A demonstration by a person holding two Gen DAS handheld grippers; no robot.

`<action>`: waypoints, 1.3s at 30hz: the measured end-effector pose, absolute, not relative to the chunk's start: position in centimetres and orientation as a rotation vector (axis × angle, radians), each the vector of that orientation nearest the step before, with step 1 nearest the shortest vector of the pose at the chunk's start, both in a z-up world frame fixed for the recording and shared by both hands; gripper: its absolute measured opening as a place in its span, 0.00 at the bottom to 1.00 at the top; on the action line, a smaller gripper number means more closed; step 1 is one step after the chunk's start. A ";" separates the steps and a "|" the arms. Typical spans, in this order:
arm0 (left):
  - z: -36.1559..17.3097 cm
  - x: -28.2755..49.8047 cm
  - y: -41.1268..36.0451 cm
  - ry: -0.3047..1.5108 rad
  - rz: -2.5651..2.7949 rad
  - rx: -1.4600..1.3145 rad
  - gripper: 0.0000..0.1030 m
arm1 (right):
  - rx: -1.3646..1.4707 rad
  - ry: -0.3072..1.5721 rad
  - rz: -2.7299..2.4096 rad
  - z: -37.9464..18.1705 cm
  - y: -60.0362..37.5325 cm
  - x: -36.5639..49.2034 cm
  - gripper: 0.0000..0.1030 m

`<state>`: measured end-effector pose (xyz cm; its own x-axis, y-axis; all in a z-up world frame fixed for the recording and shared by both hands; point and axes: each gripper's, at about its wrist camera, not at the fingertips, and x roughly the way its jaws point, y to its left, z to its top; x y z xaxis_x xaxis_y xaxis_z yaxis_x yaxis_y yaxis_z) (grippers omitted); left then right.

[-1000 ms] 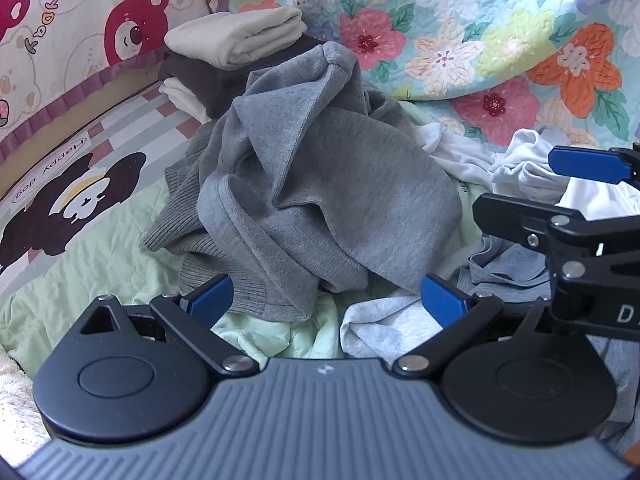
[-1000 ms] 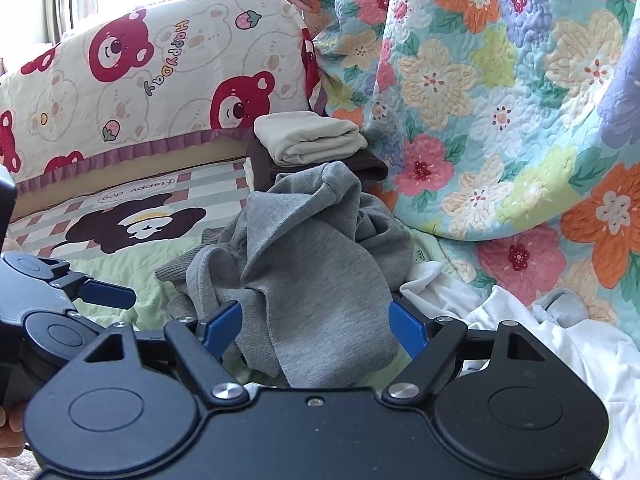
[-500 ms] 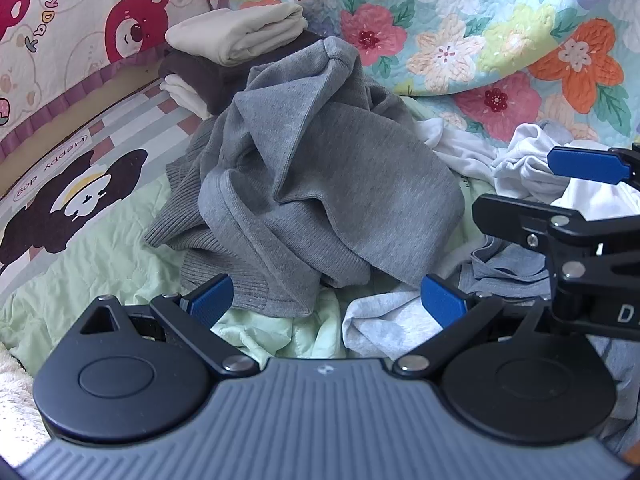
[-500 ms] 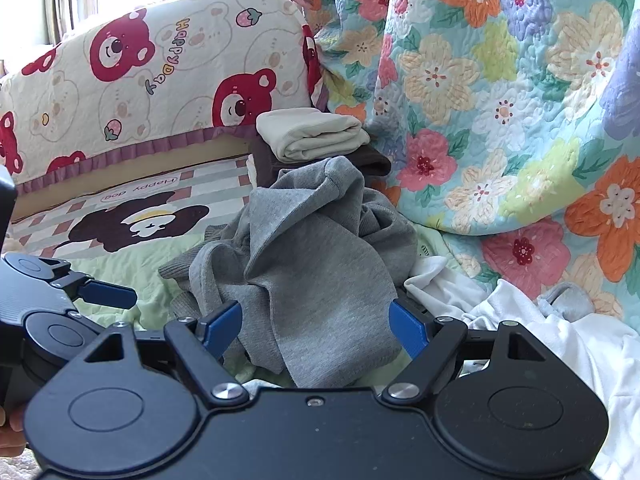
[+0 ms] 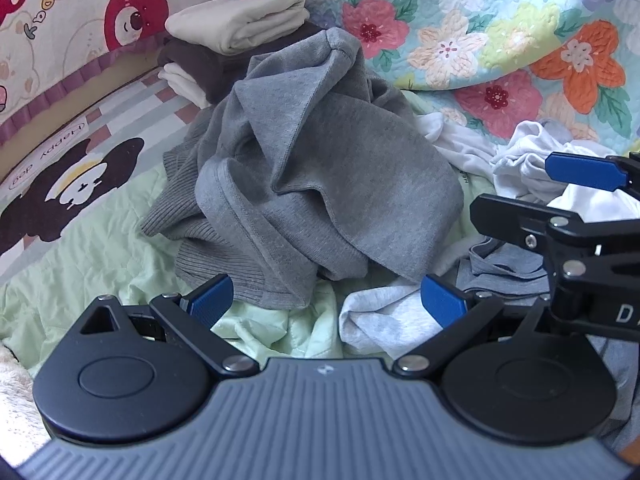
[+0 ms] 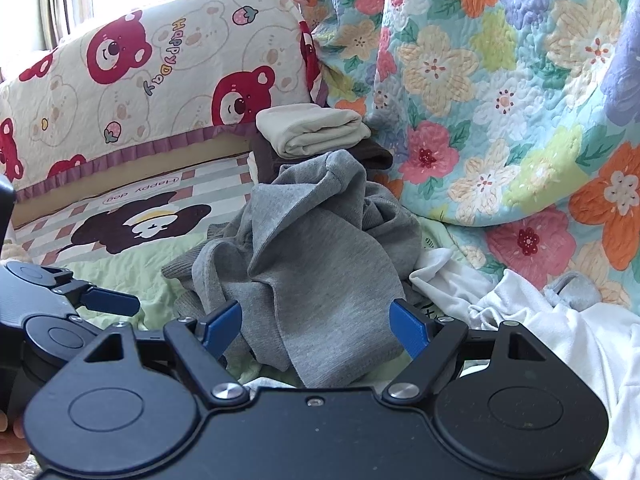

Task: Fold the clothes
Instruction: 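Move both grippers toward the crumpled grey sweater on the bed, then grasp the grey sweater with the right gripper while the left gripper grasps it too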

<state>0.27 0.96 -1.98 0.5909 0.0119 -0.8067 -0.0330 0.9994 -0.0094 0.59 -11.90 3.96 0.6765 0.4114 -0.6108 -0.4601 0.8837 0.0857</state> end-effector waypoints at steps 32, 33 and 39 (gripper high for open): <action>-2.4 5.0 10.4 0.846 -0.075 -0.084 0.36 | 0.071 0.736 0.705 4.7 -7.3 10.4 0.11; -2.3 5.7 10.9 0.848 -0.094 -0.073 0.25 | 0.082 0.756 0.694 4.6 -6.8 11.3 0.13; -1.5 9.0 13.3 0.774 -0.149 0.055 0.24 | 0.137 0.850 0.590 1.0 -4.1 15.4 0.38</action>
